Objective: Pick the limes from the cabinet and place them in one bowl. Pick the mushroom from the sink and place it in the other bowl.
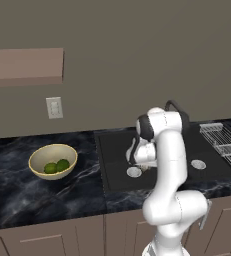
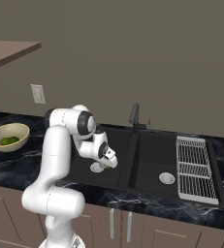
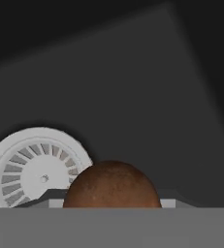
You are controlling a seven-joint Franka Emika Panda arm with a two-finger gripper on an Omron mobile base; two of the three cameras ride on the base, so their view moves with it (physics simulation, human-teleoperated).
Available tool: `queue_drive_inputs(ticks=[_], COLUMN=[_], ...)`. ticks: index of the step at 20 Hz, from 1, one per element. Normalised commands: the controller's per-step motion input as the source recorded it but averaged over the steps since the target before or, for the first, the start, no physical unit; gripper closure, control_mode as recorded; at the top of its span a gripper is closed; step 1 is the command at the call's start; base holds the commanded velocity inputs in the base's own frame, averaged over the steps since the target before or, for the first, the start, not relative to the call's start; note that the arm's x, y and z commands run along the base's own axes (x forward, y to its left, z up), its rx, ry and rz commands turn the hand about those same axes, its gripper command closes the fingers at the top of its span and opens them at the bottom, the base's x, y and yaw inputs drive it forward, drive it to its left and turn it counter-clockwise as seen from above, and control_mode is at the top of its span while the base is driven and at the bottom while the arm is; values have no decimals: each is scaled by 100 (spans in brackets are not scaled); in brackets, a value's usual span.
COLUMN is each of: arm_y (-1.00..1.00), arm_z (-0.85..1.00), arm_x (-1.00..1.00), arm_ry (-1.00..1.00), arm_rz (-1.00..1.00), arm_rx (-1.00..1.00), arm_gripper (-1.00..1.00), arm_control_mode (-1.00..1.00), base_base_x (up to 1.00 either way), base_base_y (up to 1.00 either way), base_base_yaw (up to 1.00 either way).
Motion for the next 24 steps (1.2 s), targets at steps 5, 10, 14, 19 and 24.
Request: queue_drive_inputs(ticks=[5,10,14,19,24], arm_y=[5,7,3,6,3], arm_z=[65,79,93,100,97], arm_x=[-28,-34,-35,-25,-22], arm_ry=[-2,-1,0,7,17], arm_rz=[-3,-2,-1,0,6], arm_rx=[-2,1,0,3,2], arm_gripper=[100,100,100,100,100], arm_control_mode=[-100,-100,-100,-100,-100], base_base_x=[0,0,0,0,0], base_base_y=[0,0,0,0,0], base_base_yaw=[0,0,0,0,0])
